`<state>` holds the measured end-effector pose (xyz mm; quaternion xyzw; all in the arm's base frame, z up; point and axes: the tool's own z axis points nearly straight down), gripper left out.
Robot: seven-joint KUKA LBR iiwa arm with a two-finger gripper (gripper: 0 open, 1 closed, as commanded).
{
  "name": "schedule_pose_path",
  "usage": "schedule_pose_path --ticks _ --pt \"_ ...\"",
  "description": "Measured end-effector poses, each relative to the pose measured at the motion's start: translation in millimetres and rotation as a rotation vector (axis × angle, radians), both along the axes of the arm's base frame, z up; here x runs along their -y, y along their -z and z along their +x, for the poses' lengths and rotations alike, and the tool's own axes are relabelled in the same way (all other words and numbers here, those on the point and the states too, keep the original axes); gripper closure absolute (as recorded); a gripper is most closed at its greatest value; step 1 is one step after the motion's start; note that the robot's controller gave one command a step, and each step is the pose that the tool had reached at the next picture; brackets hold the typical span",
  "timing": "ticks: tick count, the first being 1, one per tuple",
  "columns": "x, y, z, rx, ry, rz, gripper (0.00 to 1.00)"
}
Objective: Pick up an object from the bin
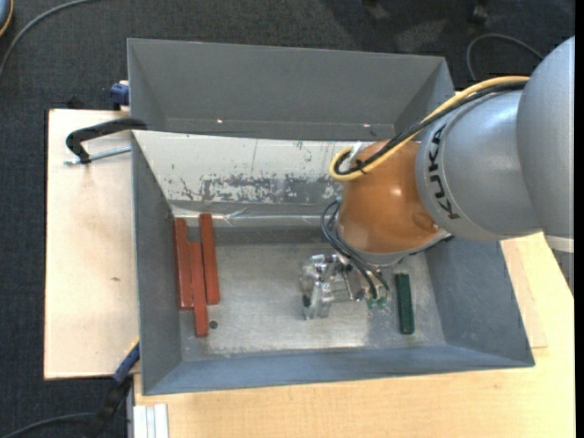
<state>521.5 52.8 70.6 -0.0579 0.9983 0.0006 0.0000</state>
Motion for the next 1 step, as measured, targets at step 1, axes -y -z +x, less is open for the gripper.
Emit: schedule_pose_path --ticks 1 --pt "-28.9 -137.0 -4.1 0.014 -0.002 0.002 1.00"
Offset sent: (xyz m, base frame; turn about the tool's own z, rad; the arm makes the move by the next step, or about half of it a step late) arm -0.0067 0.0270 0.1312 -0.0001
